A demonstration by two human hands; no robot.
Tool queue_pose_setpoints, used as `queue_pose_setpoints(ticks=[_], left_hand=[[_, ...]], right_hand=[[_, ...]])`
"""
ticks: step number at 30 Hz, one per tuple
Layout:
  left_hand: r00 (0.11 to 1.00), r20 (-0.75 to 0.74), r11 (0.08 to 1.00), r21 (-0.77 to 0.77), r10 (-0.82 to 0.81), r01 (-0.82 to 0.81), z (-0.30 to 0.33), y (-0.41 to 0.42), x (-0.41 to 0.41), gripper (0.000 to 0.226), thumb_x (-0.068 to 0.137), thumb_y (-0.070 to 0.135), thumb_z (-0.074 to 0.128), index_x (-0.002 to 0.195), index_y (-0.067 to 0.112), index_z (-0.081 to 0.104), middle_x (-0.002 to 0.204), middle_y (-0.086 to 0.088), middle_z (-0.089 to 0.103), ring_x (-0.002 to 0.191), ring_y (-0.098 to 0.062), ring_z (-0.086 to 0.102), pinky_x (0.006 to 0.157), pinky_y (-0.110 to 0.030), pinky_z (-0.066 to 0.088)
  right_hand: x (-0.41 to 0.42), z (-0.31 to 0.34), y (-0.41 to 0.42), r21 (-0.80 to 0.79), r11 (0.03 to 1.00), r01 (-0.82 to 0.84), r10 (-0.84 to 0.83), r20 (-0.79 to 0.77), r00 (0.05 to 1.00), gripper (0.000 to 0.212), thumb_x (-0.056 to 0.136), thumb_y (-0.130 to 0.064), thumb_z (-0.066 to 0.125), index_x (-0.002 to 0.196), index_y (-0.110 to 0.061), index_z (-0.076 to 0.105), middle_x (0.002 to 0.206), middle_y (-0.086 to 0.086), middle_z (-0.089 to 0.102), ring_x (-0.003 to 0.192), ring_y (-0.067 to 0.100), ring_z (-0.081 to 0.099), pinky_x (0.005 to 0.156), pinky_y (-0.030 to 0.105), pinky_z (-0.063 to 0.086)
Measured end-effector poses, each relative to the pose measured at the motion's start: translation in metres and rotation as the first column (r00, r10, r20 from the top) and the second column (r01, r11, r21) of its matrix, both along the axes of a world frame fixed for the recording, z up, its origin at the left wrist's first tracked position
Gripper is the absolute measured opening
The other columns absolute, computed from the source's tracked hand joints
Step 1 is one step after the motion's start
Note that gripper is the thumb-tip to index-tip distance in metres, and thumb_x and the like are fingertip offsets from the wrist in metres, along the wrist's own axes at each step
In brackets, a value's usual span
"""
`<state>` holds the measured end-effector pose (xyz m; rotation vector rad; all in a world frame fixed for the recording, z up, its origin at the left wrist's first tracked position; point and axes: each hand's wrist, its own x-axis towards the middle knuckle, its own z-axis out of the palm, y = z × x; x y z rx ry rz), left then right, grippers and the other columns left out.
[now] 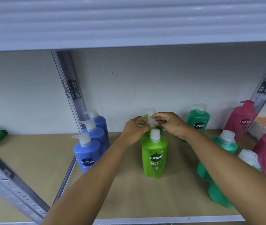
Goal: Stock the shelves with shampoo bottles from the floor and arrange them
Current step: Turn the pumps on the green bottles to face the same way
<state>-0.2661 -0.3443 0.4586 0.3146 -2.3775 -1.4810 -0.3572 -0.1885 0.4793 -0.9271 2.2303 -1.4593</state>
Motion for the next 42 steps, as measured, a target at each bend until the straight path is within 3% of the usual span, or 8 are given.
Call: queue_pose_setpoints(ticks=[3, 6, 14, 20, 26, 30, 35, 42], left_hand=[[1.0, -0.002, 1.0, 0.015, -0.018, 0.018, -0.001, -0.001, 0.001, 0.027, 0.089, 0.02, 0.063, 0.115, 0.016, 0.064, 0.107, 0.003, 0.067, 0.089, -0.007, 0.062, 0.074, -0.009, 0.045], [0.998, -0.018, 0.999, -0.001, -0.053, 0.053, -0.003, -0.002, 0.004, 0.03, 0.092, 0.021, 0.059, 0.121, 0.015, 0.062, 0.107, 0.004, 0.066, 0.088, -0.004, 0.061, 0.076, -0.006, 0.043], [0.997, -0.055, 0.999, 0.018, -0.048, 0.049, -0.008, -0.004, 0.005, 0.029, 0.088, 0.029, 0.066, 0.113, 0.015, 0.066, 0.102, 0.003, 0.07, 0.089, -0.001, 0.063, 0.076, -0.004, 0.045], [0.995, -0.083, 0.998, 0.038, -0.055, 0.058, -0.011, -0.006, 0.006, 0.019, 0.092, 0.025, 0.061, 0.105, 0.015, 0.07, 0.091, 0.009, 0.07, 0.074, 0.01, 0.06, 0.071, -0.006, 0.044], [0.995, -0.094, 0.995, 0.085, -0.039, 0.047, -0.012, -0.007, 0.008, 0.018, 0.089, 0.027, 0.066, 0.105, 0.018, 0.065, 0.09, 0.003, 0.071, 0.077, -0.004, 0.063, 0.07, -0.013, 0.048], [0.994, -0.101, 0.997, 0.07, -0.038, 0.045, -0.011, -0.006, 0.007, 0.011, 0.09, 0.026, 0.063, 0.098, 0.019, 0.066, 0.088, 0.004, 0.071, 0.072, 0.0, 0.061, 0.068, -0.011, 0.046], [0.995, -0.101, 0.996, 0.084, -0.026, 0.035, -0.012, -0.01, 0.003, 0.006, 0.091, 0.024, 0.062, 0.086, 0.027, 0.065, 0.083, 0.003, 0.071, 0.072, -0.007, 0.061, 0.076, -0.03, 0.051], [0.996, -0.084, 0.995, 0.098, -0.022, 0.03, -0.014, -0.012, 0.003, 0.005, 0.091, 0.027, 0.063, 0.094, 0.024, 0.066, 0.086, 0.004, 0.072, 0.076, -0.009, 0.064, 0.078, -0.03, 0.053]], right_hand=[[0.0, -0.003, 0.0, -0.012, 1.0, 0.007, -0.007, 0.003, 1.0, 0.029, 0.089, -0.004, 0.063, 0.115, -0.016, 0.063, 0.109, 0.001, 0.065, 0.105, 0.008, 0.06, 0.093, 0.02, 0.046], [0.002, -0.003, 0.001, -0.013, 1.0, 0.009, -0.009, 0.016, 1.0, 0.04, 0.09, -0.004, 0.061, 0.128, -0.013, 0.057, 0.118, 0.002, 0.062, 0.109, 0.007, 0.057, 0.096, 0.02, 0.044], [0.002, -0.003, 0.001, 0.009, 1.0, -0.007, 0.007, -0.028, 1.0, 0.037, 0.091, -0.006, 0.06, 0.127, -0.012, 0.059, 0.118, -0.001, 0.062, 0.112, 0.008, 0.057, 0.097, 0.02, 0.042], [0.001, -0.006, 0.001, -0.006, 1.0, 0.007, -0.007, -0.024, 1.0, 0.033, 0.09, -0.007, 0.062, 0.122, -0.014, 0.06, 0.114, 0.002, 0.063, 0.11, 0.01, 0.058, 0.096, 0.023, 0.044], [0.001, -0.007, 0.002, 0.002, 1.0, -0.009, 0.009, -0.014, 1.0, 0.045, 0.089, -0.009, 0.064, 0.132, -0.016, 0.055, 0.125, 0.001, 0.06, 0.118, 0.008, 0.054, 0.102, 0.025, 0.041], [0.0, -0.007, 0.001, 0.01, 1.0, 0.004, -0.004, -0.054, 0.999, 0.039, 0.088, -0.01, 0.065, 0.126, -0.016, 0.06, 0.121, 0.001, 0.064, 0.112, 0.009, 0.058, 0.099, 0.023, 0.043], [0.002, -0.008, -0.001, -0.012, 1.0, 0.028, -0.029, -0.049, 0.998, 0.032, 0.087, -0.008, 0.067, 0.118, -0.016, 0.063, 0.111, 0.001, 0.066, 0.108, 0.01, 0.061, 0.098, 0.025, 0.046], [0.0, -0.011, 0.001, 0.002, 1.0, 0.029, -0.029, -0.045, 0.999, 0.042, 0.088, -0.014, 0.067, 0.128, -0.019, 0.058, 0.124, 0.001, 0.063, 0.116, 0.009, 0.057, 0.104, 0.029, 0.043]])
